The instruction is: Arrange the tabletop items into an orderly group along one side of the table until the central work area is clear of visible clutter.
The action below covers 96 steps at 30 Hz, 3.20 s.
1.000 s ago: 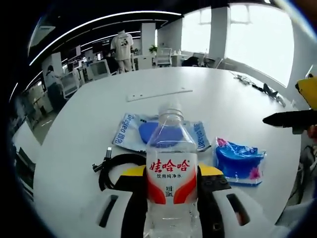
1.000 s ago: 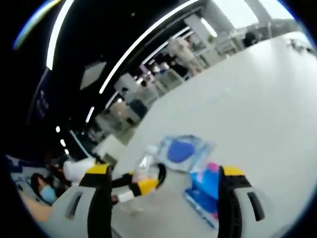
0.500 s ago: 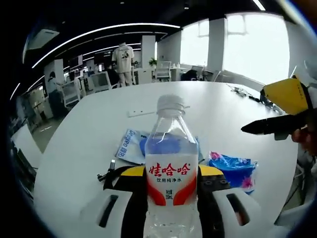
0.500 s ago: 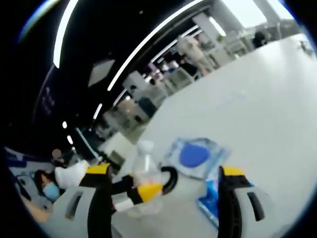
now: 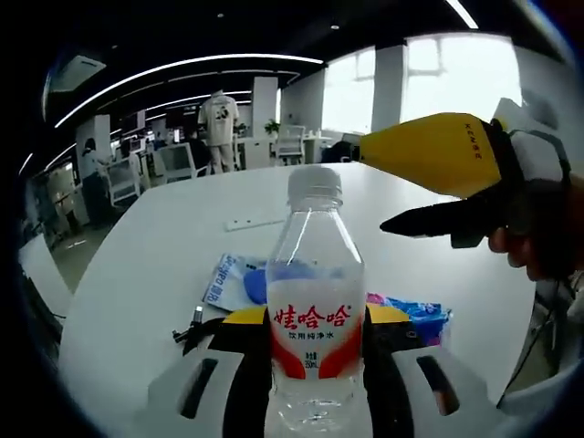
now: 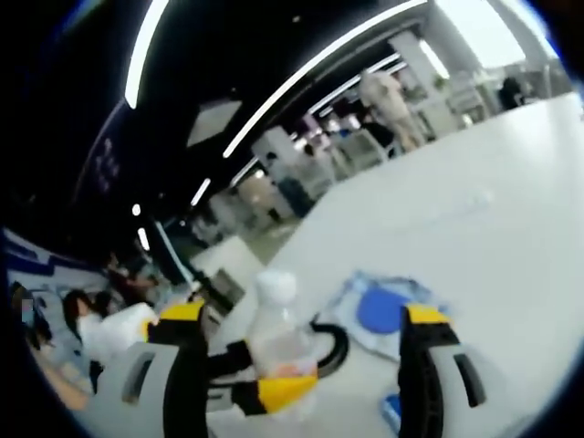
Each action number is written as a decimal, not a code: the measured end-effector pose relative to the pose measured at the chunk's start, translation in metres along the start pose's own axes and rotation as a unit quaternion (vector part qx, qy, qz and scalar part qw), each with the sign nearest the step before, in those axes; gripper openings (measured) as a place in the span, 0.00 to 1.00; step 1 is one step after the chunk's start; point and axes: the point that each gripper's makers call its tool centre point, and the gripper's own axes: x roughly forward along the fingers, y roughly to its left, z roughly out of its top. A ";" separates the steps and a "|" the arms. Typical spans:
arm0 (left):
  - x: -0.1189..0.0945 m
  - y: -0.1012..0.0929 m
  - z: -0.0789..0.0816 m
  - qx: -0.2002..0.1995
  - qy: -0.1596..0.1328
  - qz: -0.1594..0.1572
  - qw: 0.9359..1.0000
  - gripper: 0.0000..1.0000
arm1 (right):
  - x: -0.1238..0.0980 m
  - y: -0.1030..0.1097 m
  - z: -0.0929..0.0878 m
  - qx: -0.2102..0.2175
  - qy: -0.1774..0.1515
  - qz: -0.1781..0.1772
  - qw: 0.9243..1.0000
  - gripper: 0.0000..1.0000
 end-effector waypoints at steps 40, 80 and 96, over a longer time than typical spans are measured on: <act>-0.020 0.000 0.019 -0.006 -0.035 -0.007 0.999 0.36 | 0.029 0.068 0.010 -0.180 0.005 0.107 0.978 0.19; -0.001 0.144 0.059 0.020 -0.082 0.080 0.993 0.37 | 0.153 0.130 0.034 -0.329 0.026 0.250 0.910 0.19; 0.022 0.172 0.055 -0.002 -0.087 0.113 0.990 0.37 | 0.186 0.121 0.028 -0.370 0.046 0.289 0.882 0.19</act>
